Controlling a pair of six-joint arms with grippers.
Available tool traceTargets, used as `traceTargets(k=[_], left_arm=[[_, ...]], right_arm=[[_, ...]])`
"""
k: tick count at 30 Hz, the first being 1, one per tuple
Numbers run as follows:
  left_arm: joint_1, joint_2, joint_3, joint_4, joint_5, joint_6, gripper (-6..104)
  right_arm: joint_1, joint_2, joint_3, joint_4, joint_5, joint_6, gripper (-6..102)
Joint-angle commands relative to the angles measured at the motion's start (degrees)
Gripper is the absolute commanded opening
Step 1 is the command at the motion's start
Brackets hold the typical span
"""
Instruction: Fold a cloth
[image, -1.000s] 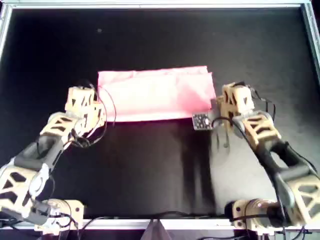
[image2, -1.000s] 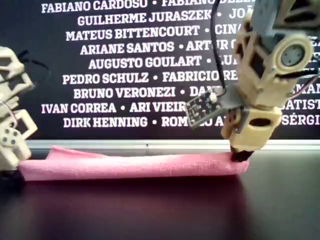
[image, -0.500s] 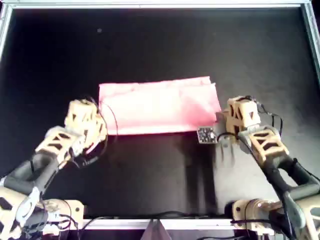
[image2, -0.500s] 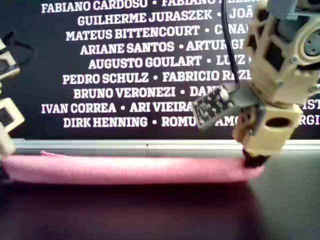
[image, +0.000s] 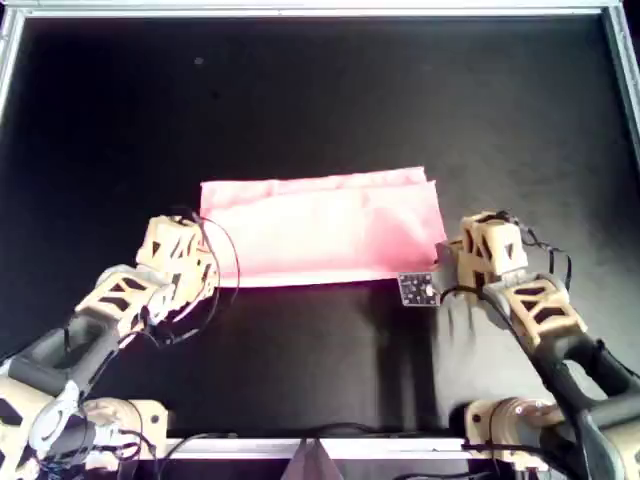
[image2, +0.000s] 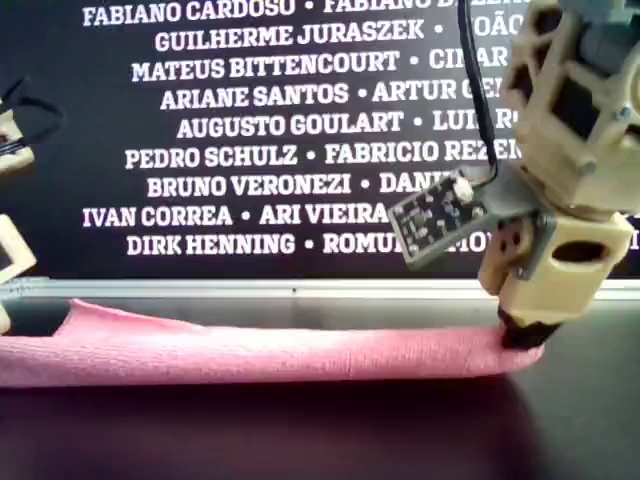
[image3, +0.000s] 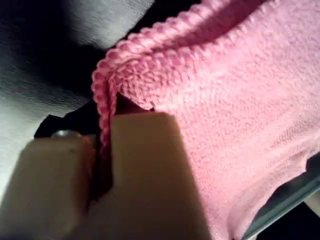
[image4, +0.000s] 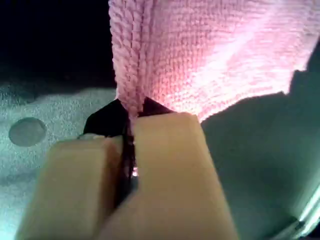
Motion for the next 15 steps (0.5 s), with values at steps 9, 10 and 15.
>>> traceTargets(k=[9, 10, 15], left_arm=[[-0.53, 3.34, -0.35, -0.53, 0.35, 0.53, 12], [-0.53, 3.34, -0.35, -0.53, -0.26, 0.53, 18], [-0.35, 4.83, -0.09, -0.35, -0.62, 0.53, 49]], right_arm=[[-0.44, 3.78, -1.58, 0.88, 0.44, -0.26, 16], [-0.44, 3.87, -1.32, 0.88, 0.44, -0.26, 21], [-0.53, 7.21, -0.7, 0.97, 0.53, -0.26, 41]])
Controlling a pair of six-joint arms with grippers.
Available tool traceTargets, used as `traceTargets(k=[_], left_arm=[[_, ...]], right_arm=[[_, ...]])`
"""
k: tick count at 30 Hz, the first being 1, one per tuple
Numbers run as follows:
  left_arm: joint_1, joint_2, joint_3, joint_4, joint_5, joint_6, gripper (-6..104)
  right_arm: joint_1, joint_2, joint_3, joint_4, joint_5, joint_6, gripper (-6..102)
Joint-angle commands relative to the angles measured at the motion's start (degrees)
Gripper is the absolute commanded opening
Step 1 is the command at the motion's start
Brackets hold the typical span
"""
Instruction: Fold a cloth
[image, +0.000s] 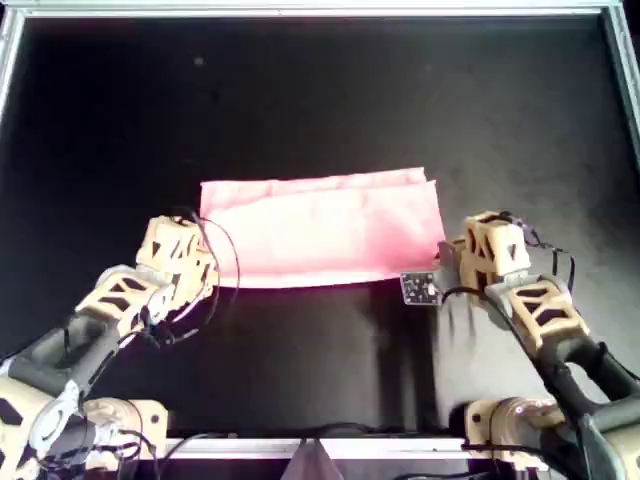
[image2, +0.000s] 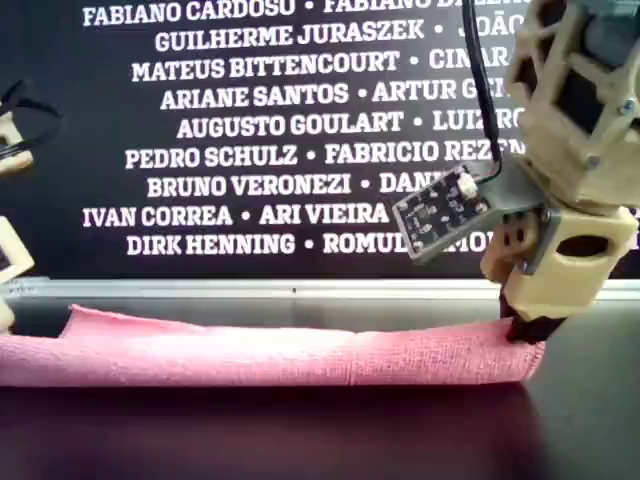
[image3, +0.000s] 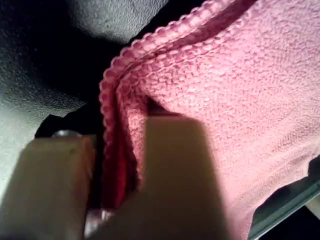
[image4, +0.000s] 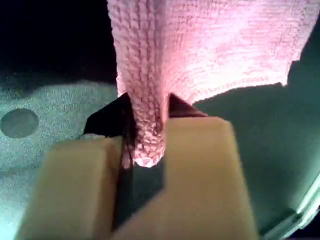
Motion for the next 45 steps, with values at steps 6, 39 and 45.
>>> traceTargets(k=[6, 39, 45], left_arm=[[-0.35, 16.35, 5.45, 0.09, -0.18, 0.53, 64], [26.72, 73.65, 37.71, 4.13, 0.7, 0.53, 64], [26.72, 73.65, 38.85, 3.6, 0.62, 0.53, 64]], right_arm=[[-0.7, 18.9, 2.02, 1.14, 0.0, -0.26, 45], [-0.44, 66.27, 36.04, 1.14, 0.0, -1.58, 49], [-0.44, 51.33, 31.03, 1.14, 0.0, -5.27, 68]])
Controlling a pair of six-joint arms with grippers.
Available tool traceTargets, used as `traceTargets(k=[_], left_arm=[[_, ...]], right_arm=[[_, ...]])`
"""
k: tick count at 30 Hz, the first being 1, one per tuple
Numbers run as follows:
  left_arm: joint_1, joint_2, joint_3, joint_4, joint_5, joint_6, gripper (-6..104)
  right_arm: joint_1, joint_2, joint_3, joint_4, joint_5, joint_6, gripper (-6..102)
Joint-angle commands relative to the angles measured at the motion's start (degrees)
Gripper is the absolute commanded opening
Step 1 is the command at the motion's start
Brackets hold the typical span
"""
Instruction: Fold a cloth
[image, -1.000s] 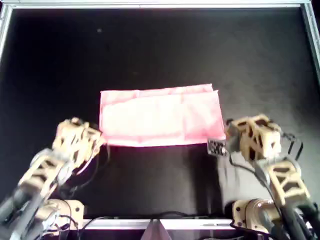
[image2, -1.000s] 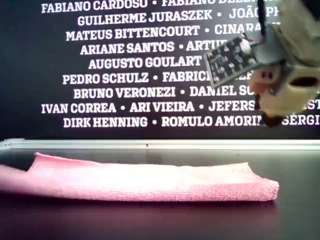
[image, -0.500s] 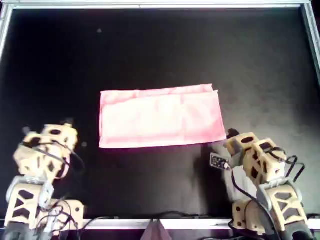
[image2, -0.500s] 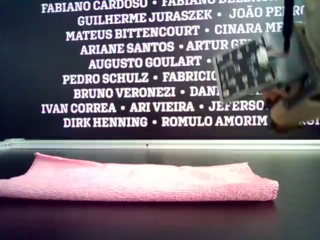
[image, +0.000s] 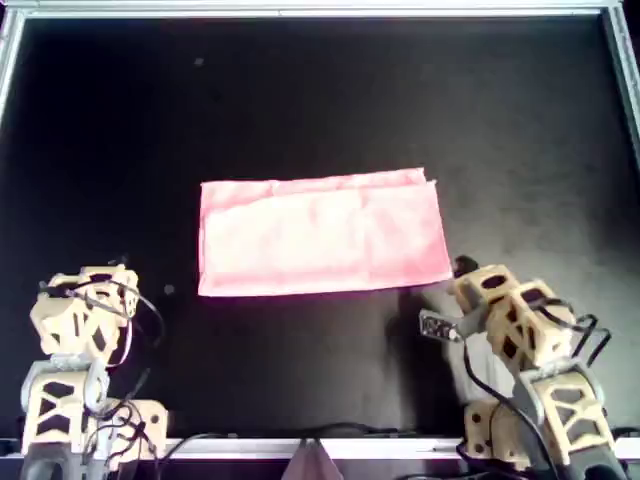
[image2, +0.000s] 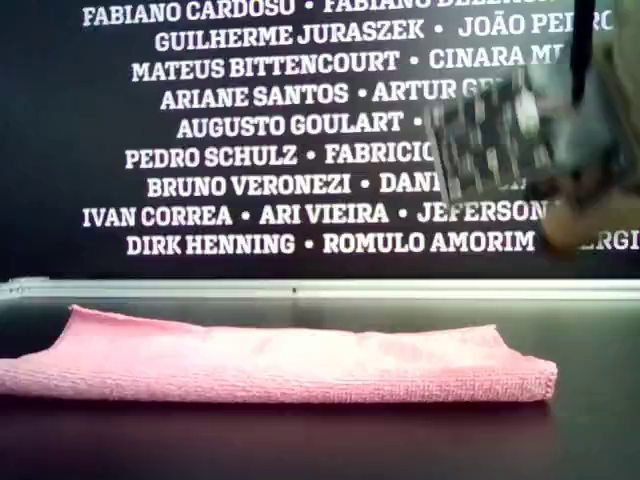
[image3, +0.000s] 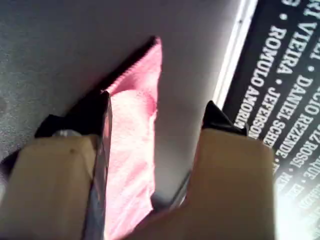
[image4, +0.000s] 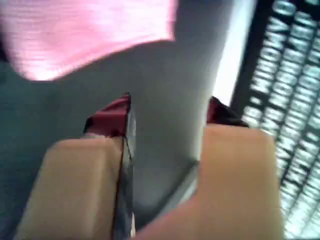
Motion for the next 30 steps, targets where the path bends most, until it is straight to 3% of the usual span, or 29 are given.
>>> traceTargets(k=[1, 12, 17, 30], left_arm=[[1.05, 0.88, -0.79, -0.88, 0.44, 0.44, 64], [0.97, 0.88, -0.7, -0.88, 0.44, 0.44, 64], [0.97, 0.88, -0.7, -0.88, 0.09, 0.44, 64], [0.97, 0.88, -0.7, -0.88, 0.09, 0.44, 64]], right_arm=[[0.35, -11.16, -7.65, 0.26, -0.35, -0.97, 70], [0.53, -54.58, -30.59, 0.18, -0.44, 0.35, 74], [0.53, -58.1, -31.2, 0.09, -0.44, 3.16, 74], [0.62, -65.39, -39.99, -1.05, -0.44, 3.34, 74]])
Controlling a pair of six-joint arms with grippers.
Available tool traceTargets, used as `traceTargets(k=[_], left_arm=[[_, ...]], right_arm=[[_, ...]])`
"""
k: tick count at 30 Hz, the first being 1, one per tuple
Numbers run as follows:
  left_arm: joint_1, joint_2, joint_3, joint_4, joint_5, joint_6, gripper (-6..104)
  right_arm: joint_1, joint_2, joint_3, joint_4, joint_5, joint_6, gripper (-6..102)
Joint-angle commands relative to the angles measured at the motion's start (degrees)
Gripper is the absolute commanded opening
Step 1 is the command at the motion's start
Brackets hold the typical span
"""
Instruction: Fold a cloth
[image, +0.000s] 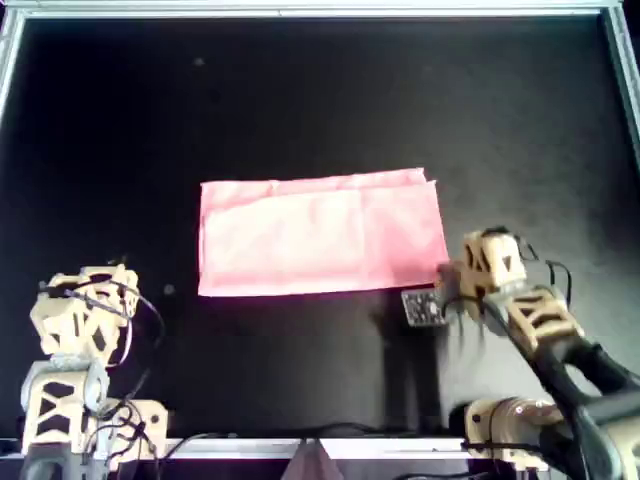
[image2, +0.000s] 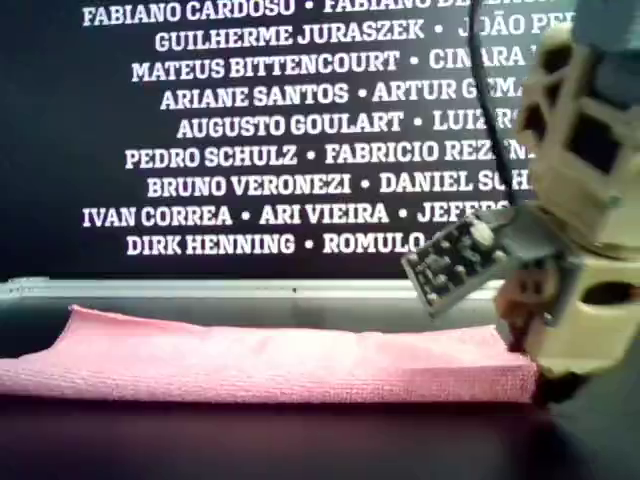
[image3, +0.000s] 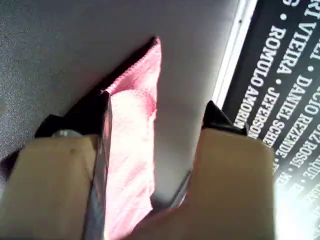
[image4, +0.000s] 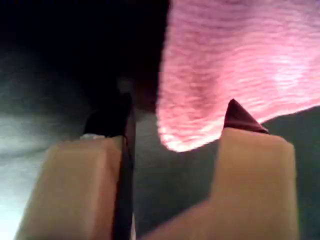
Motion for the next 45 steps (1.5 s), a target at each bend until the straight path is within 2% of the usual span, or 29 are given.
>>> traceTargets(k=[1, 14, 17, 20, 24, 26, 28, 31, 34, 45], left_arm=[[0.97, 0.88, -0.7, -0.88, 0.09, 0.44, 64], [0.97, 0.88, -0.7, -0.88, 0.09, 0.44, 64], [0.97, 0.88, -0.7, -0.88, 0.09, 0.44, 64], [0.97, 0.88, -0.7, -0.88, 0.18, 0.44, 64], [0.97, 0.88, -0.7, -0.79, 0.18, 0.44, 64], [1.23, 0.88, -0.7, -0.79, 0.18, 0.35, 64], [1.41, 0.88, -0.7, -0.79, 0.18, 0.35, 64], [1.49, 0.88, -0.7, -0.79, -0.09, 0.35, 64], [1.58, 0.88, -0.7, -0.79, -0.35, 0.35, 64], [1.58, 0.88, -0.7, -0.79, -0.35, 0.35, 64]], right_arm=[[0.0, -1.85, -6.5, -0.79, -0.26, 0.26, 74], [-0.09, -11.34, -10.55, -0.79, -0.26, 0.26, 72], [-0.09, -11.34, -10.72, -0.79, -0.26, 0.26, 66], [-0.09, -10.28, -10.72, -0.79, -0.26, 0.26, 52], [-0.09, -10.02, -10.81, -0.88, -1.05, 0.35, 23], [-0.09, -11.07, -10.9, -0.88, -4.04, 0.35, 7], [-0.18, -11.34, -10.55, -0.88, -8.79, 0.35, -5], [-0.7, -11.16, -10.72, -0.88, -15.56, 0.35, 0], [-0.09, -9.67, -11.07, -0.88, -19.25, 0.35, 2], [-1.32, -10.63, -19.34, -0.62, -18.28, -0.88, 1]])
